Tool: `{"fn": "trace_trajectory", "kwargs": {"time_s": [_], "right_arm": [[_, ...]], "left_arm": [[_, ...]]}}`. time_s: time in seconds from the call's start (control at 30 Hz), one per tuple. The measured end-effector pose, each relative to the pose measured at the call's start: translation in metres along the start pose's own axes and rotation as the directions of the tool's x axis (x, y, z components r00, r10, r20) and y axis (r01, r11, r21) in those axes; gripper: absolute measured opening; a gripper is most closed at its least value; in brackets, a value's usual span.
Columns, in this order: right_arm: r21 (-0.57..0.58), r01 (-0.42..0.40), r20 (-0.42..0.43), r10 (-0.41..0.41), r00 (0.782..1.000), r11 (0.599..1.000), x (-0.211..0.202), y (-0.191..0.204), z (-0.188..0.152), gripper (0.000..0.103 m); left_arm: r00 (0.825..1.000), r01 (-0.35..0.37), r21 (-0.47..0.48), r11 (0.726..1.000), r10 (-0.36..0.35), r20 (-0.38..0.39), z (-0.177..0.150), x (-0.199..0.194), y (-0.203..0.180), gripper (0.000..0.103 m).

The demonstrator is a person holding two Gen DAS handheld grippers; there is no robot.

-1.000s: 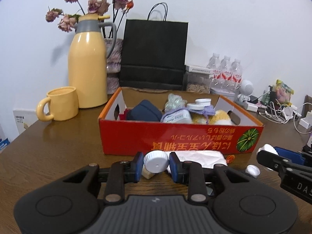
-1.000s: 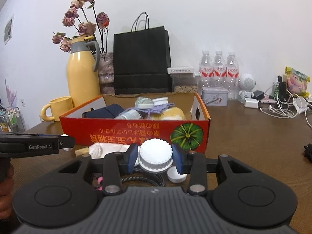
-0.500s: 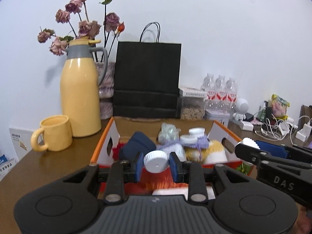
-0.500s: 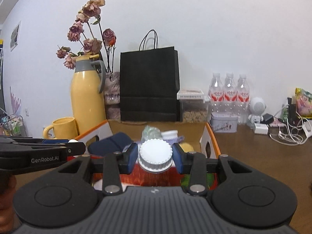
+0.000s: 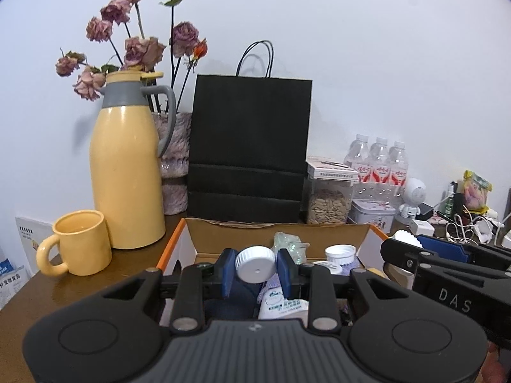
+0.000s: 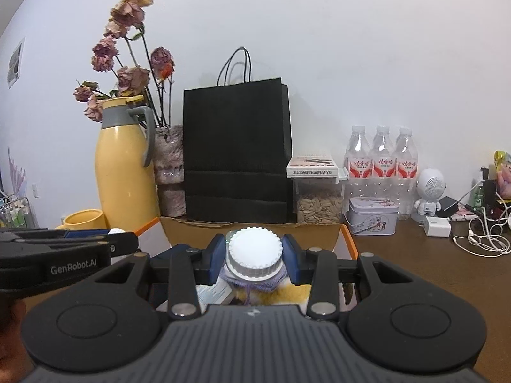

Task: Organize objects
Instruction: 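Carry container and bottle into the red box and open both tools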

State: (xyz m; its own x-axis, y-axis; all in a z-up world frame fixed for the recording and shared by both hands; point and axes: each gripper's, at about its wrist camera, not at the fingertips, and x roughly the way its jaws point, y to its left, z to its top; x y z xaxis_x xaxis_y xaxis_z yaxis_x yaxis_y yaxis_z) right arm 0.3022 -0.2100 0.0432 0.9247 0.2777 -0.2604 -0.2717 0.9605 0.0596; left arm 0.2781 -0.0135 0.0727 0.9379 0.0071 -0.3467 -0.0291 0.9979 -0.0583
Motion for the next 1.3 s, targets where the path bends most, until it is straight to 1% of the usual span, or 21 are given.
{"fn": "trace_trajectory", "kwargs": {"time_s": [0.2,0.33,0.57,0.77,0.93,0.97,1.0,1.03,1.07,1.1,1.13,1.17,1.2,1.23,1.3], "right_arm": [[0.008,0.013,-0.051,-0.013,0.999,1.0,0.029,-0.012,-0.001,0.039],[0.008,0.019,-0.059,-0.019,0.998,1.0,0.041,-0.019,0.0,0.039],[0.02,0.019,-0.089,-0.017,0.996,1.0,0.059,-0.031,0.001,0.039],[0.021,0.014,-0.12,-0.011,0.993,1.0,0.071,-0.034,-0.001,0.039],[0.022,0.004,-0.135,-0.001,0.991,1.0,0.073,-0.034,-0.004,0.039],[0.023,0.001,-0.14,0.003,0.99,1.0,0.073,-0.034,-0.004,0.04],[0.023,0.0,-0.141,0.003,0.99,1.0,0.072,-0.034,-0.005,0.046],[0.021,0.001,-0.143,0.002,0.99,1.0,0.072,-0.034,-0.005,0.057],[0.021,0.003,-0.144,0.0,0.99,1.0,0.071,-0.034,-0.006,0.063],[0.021,0.005,-0.142,-0.002,0.99,1.0,0.071,-0.034,-0.006,0.076],[0.02,0.006,-0.138,-0.003,0.99,1.0,0.07,-0.034,-0.005,0.086],[0.018,0.003,-0.133,-0.001,0.991,1.0,0.068,-0.033,-0.005,0.089],[0.017,-0.003,-0.128,0.005,0.992,1.0,0.067,-0.033,-0.005,0.099],[0.017,-0.007,-0.123,0.009,0.992,1.0,0.066,-0.033,-0.005,0.103],[0.013,-0.012,-0.111,0.014,0.994,1.0,0.065,-0.032,-0.005,0.103]], "left_arm": [[1.0,-0.009,-0.007,1.0,0.008,-0.03,0.002,0.027,0.005,0.027],[0.999,-0.024,-0.007,1.0,0.024,-0.026,0.007,0.043,0.009,0.027],[0.999,-0.019,0.012,1.0,0.02,-0.035,0.013,0.067,0.011,0.027],[0.998,-0.013,0.037,0.999,0.015,-0.054,0.01,0.081,0.01,0.027],[0.999,-0.016,0.044,0.999,0.017,-0.042,0.009,0.08,0.011,0.027],[0.999,-0.022,0.048,0.999,0.024,-0.039,0.008,0.08,0.01,0.028],[0.999,-0.028,0.051,0.998,0.03,-0.037,0.008,0.079,0.01,0.028],[0.999,-0.033,0.052,0.998,0.035,-0.036,0.008,0.079,0.01,0.031],[0.998,-0.04,0.051,0.998,0.042,-0.039,0.008,0.079,0.011,0.046],[0.998,-0.044,0.051,0.998,0.046,-0.039,0.008,0.079,0.011,0.067],[0.998,-0.05,0.05,0.997,0.052,-0.034,0.008,0.079,0.012,0.076],[0.998,-0.058,0.049,0.997,0.06,-0.028,0.008,0.078,0.012,0.092],[0.998,-0.063,0.047,0.997,0.064,-0.021,0.009,0.078,0.012,0.099],[0.998,-0.064,0.044,0.997,0.064,-0.013,0.009,0.077,0.012,0.101],[0.997,-0.07,0.042,0.997,0.071,-0.011,0.008,0.077,0.013,0.103]]}}
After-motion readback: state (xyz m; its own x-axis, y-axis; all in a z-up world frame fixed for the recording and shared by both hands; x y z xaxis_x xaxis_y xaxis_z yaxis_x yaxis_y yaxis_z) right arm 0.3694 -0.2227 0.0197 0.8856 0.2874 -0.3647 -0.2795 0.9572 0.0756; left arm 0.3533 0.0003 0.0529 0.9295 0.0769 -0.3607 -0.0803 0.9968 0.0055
